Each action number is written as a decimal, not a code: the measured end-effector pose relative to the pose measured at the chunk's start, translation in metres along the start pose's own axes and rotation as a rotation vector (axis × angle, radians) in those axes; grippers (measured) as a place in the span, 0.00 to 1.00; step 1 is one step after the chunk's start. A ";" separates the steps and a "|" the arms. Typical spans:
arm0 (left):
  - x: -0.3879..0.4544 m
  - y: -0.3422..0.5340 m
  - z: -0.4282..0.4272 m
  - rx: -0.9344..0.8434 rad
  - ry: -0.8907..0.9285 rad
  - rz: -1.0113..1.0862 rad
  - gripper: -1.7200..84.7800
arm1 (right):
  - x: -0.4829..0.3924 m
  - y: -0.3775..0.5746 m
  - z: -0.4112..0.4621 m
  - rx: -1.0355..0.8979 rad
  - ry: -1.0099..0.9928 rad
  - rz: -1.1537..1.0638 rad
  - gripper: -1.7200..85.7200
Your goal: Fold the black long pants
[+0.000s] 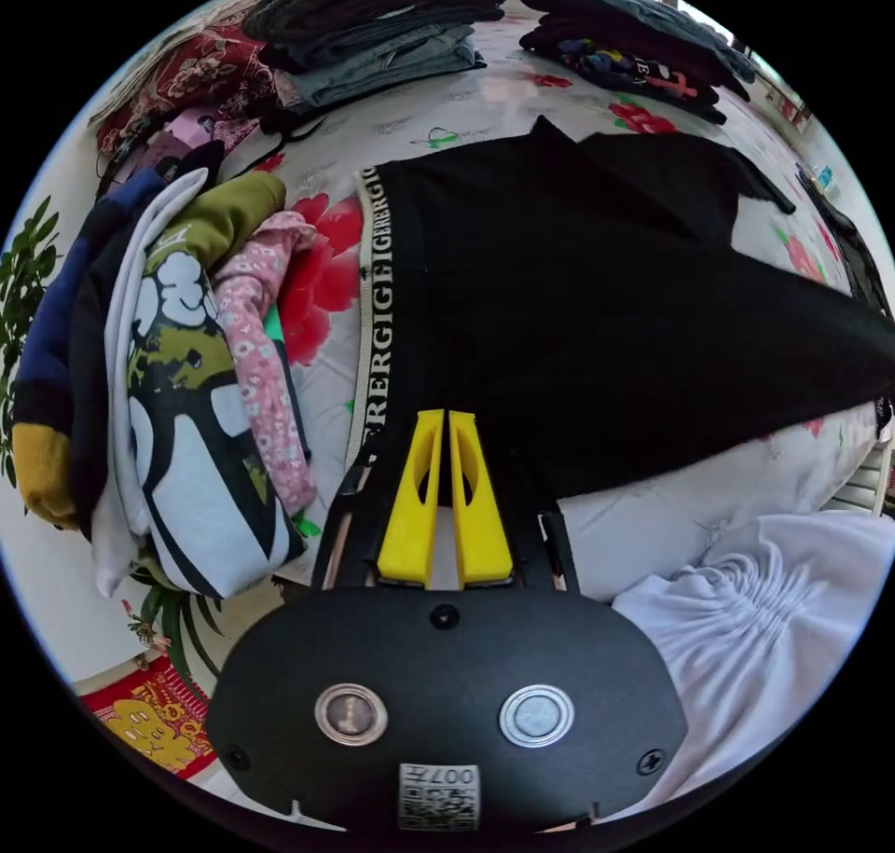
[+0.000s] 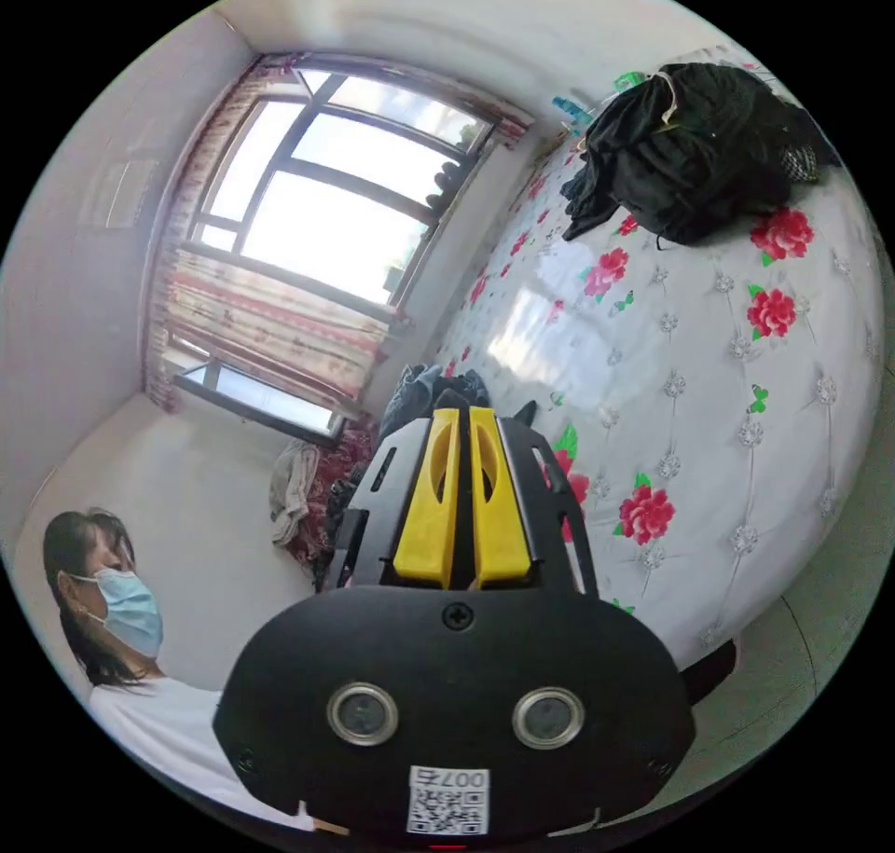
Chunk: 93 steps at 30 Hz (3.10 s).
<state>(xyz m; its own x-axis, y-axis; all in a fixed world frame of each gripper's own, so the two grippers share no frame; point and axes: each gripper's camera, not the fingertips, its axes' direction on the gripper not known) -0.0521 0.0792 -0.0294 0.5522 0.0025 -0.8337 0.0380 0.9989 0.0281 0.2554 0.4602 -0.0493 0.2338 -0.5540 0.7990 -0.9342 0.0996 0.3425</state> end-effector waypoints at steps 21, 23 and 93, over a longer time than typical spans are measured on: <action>-0.027 0.073 -0.023 0.053 -0.058 -0.237 0.01 | 0.127 -0.001 0.190 -0.385 0.630 -0.354 0.10; -0.027 0.073 -0.039 0.097 -0.085 -0.227 0.01 | 0.135 -0.014 0.200 -0.365 0.597 -0.315 0.10; -0.050 -0.069 -0.006 0.102 -0.103 0.032 0.01 | 0.080 0.128 0.527 -0.596 0.597 -0.936 0.02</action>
<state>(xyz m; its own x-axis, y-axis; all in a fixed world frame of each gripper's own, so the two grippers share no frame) -0.0870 0.0102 0.0070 0.6371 0.0238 -0.7704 0.1009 0.9883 0.1140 0.0127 -0.0073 -0.2021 0.9697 -0.1705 0.1748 -0.1146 0.3145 0.9423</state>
